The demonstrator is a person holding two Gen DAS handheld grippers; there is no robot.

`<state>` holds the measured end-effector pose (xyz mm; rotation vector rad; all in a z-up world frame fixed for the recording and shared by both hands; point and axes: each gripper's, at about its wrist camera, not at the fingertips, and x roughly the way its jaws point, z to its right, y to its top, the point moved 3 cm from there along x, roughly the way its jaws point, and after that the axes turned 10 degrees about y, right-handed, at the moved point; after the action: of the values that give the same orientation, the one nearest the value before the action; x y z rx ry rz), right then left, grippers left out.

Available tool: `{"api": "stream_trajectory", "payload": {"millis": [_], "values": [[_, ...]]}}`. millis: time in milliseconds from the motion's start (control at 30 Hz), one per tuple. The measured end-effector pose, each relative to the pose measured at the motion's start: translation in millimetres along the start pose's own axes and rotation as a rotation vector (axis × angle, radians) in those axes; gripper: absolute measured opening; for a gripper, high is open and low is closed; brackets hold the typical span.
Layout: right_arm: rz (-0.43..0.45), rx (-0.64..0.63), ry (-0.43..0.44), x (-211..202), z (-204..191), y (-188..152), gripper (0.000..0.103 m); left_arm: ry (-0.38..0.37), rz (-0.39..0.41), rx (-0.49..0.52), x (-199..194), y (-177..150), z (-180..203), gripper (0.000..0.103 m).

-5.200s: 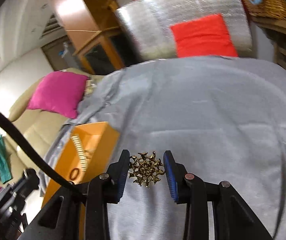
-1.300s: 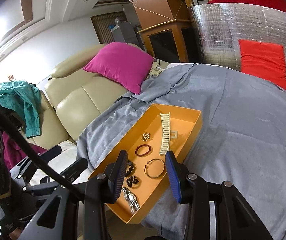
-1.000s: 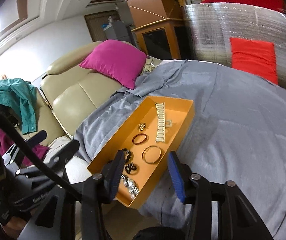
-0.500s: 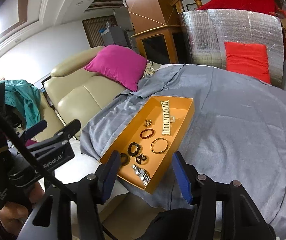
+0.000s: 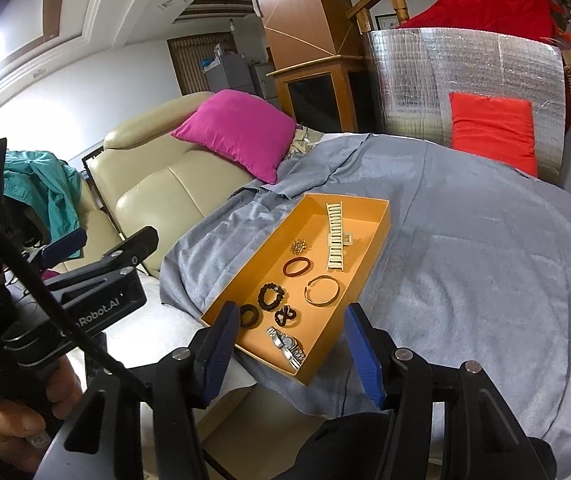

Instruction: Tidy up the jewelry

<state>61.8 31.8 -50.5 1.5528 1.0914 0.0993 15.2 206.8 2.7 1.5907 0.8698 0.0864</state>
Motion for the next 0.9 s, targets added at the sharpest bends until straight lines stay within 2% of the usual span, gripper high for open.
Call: {"api": "stream_trajectory", "payload": {"millis": [900], "values": [[-0.003, 0.005, 0.0, 2.9, 0.5, -1.7, 0.058, 0.009, -0.005, -0.004, 3.4, -1.4, -3.6, 0.094]]}}
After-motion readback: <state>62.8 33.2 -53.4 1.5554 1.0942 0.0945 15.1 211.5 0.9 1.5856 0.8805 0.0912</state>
